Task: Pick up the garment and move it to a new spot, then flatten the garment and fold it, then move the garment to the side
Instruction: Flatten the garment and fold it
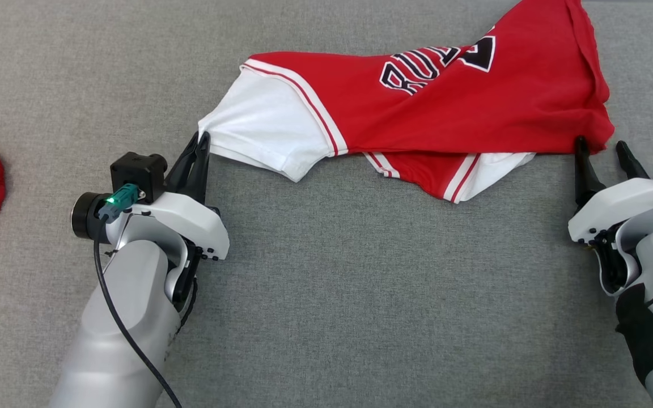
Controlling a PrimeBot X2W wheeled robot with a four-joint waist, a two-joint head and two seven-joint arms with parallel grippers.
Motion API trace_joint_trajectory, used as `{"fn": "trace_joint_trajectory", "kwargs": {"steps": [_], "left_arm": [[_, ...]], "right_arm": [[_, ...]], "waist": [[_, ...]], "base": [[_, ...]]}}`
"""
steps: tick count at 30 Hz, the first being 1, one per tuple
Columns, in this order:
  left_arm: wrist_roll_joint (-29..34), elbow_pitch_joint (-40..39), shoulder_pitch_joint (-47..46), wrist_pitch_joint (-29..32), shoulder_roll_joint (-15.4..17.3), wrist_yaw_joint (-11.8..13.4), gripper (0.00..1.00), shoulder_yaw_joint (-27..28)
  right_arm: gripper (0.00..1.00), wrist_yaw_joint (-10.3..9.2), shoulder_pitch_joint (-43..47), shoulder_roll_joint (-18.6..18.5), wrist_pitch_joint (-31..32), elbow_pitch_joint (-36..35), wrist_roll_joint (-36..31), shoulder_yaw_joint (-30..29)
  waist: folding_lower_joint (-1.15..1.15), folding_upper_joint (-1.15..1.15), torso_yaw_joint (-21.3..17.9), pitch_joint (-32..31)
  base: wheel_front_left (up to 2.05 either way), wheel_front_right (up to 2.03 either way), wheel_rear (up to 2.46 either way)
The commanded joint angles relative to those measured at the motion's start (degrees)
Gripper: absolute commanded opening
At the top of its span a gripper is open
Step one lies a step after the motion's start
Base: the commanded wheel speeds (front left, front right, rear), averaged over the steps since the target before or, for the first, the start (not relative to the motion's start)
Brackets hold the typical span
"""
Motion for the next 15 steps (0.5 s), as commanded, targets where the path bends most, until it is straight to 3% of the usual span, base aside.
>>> {"fn": "trace_joint_trajectory", "kwargs": {"steps": [1, 9, 10, 12, 15], "left_arm": [[-0.08, -0.21, -0.6, -0.14, 0.3, 0.37, 0.0, 0.02], [-0.23, -0.24, -1.73, -0.14, 0.23, 0.29, 0.0, -0.82], [-0.24, -0.23, -1.86, -0.14, 0.22, 0.34, 0.0, -0.91], [-0.22, -0.11, -2.04, -0.14, 0.21, 0.51, 0.0, -0.98], [-0.02, 0.06, -1.97, -0.14, 0.22, 0.81, 0.0, -0.95]], "right_arm": [[1.0, 0.01, -0.78, -0.6, -0.15, 0.31, 0.45, 0.48], [1.0, 0.01, -3.05, -1.46, -0.14, 1.76, 3.41, 3.48], [0.83, 0.01, -3.11, -1.57, -0.14, 2.14, 3.75, 3.89], [0.02, 0.01, -3.33, -1.49, -0.09, 3.23, 4.89, 4.8], [0.0, 0.01, -2.99, -1.47, -0.08, 3.27, 6.14, 5.68]], "waist": [[0.0, 0.0, 0.17, 0.38], [0.0, 0.0, 0.79, 2.06], [0.0, 0.0, 0.86, 2.15], [0.0, 0.0, 0.92, 2.22], [0.0, 0.0, 0.75, 1.99]], "base": [[0.0, 0.0, 0.0], [0.0, 0.0, 0.0], [0.0, 0.0, 0.0], [0.0, 0.0, 0.0], [0.0, 0.0, 0.0]]}}
